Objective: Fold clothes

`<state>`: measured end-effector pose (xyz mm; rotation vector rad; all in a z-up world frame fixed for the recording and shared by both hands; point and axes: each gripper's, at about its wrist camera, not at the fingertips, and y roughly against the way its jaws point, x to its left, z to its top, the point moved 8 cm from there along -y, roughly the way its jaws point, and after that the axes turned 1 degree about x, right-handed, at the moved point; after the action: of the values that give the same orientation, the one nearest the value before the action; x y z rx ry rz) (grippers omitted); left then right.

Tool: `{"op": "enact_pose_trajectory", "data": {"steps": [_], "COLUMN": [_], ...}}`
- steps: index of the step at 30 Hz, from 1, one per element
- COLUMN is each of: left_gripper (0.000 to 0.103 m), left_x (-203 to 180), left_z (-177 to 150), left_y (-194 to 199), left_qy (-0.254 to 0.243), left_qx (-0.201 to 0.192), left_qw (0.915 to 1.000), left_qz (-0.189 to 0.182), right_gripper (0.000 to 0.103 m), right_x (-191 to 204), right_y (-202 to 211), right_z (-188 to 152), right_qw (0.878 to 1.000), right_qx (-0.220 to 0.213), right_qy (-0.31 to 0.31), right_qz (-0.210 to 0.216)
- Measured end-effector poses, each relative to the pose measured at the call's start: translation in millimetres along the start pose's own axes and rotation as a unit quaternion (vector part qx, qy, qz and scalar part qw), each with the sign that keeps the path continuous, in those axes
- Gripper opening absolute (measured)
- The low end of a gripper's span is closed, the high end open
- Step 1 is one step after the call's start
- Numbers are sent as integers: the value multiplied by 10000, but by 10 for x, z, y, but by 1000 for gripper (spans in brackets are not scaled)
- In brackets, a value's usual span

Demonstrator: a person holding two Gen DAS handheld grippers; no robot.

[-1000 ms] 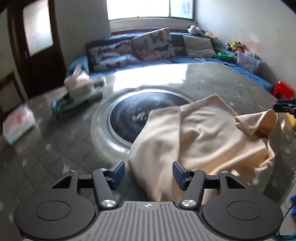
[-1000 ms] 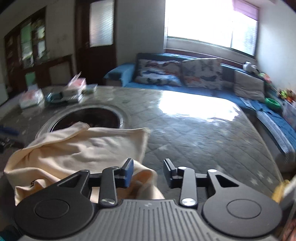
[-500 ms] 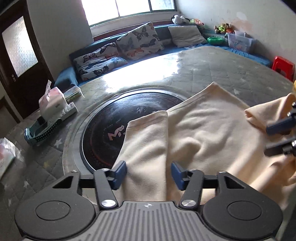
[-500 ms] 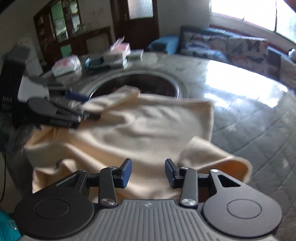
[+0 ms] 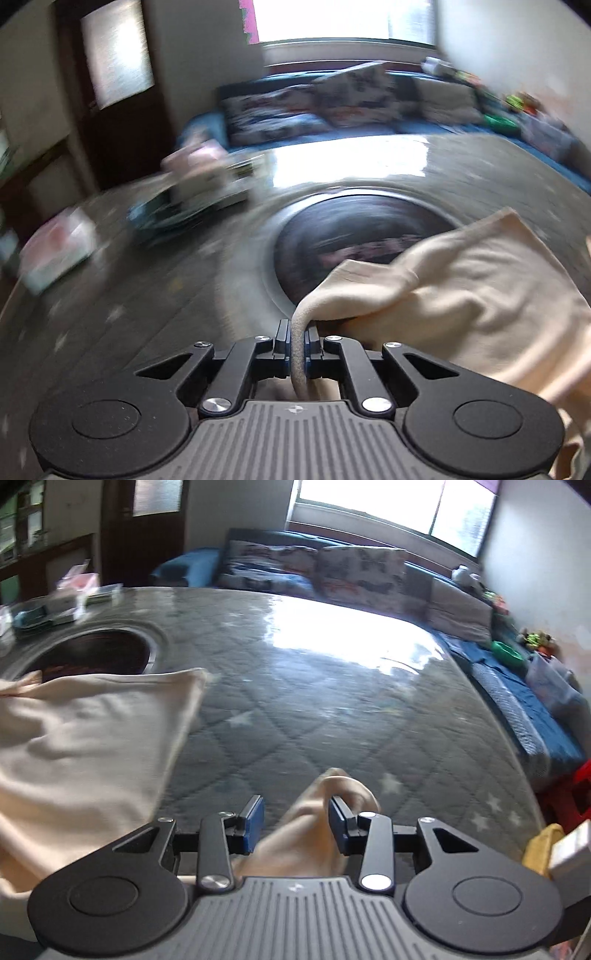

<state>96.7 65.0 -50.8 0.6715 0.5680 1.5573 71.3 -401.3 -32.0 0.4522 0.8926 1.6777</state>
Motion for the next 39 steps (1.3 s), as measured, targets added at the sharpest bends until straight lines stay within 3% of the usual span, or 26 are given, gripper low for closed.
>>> {"op": "enact_pose_trajectory", "data": {"steps": [3,7,10,13,14,18,21,25,28,32,37,39], "left_gripper": [13,23,25,41,42,42,42,49,51,64,62,56], "left_x": [406,893,1168,1363,1392,1186,792,303,1,-224,-329,-351], "left_z": [-188,-488,-608,-586,-555,-358,-186,-19,97,179,149,127], "left_y": [100,267,385,493,517,520,396,176,13,-190,-405,-443], "left_qy": [629,1327,1487,1593,1604,1309,1120,942,725,464,322,300], "left_qx": [198,450,504,441,390,235,230,387,449,588,761,767], "left_qw": [9972,9871,9807,9748,9748,9850,9929,9930,9932,9916,9912,9911], "left_qz": [361,776,1162,1500,1503,1096,321,-595,-788,-1059,-1030,-1043], "right_gripper": [39,39,39,39,39,39,39,39,39,39,39,39], "right_x": [-124,-35,6,64,70,216,305,424,494,542,577,591], "right_y": [-30,-100,-142,-137,-132,-130,-178,-240,-295,-388,-526,-575], "right_z": [-6,-10,-2,82,99,257,350,475,569,652,730,753], "right_qw": [9999,10000,9999,9999,9999,9993,9989,9980,9975,9967,9963,9963], "right_qx": [28,84,116,41,23,-84,-113,-151,-174,-152,-98,-98], "right_qy": [-78,29,56,103,112,198,190,178,191,136,-14,-72], "right_qz": [-106,-29,-11,53,74,290,420,594,665,781,852,848]}}
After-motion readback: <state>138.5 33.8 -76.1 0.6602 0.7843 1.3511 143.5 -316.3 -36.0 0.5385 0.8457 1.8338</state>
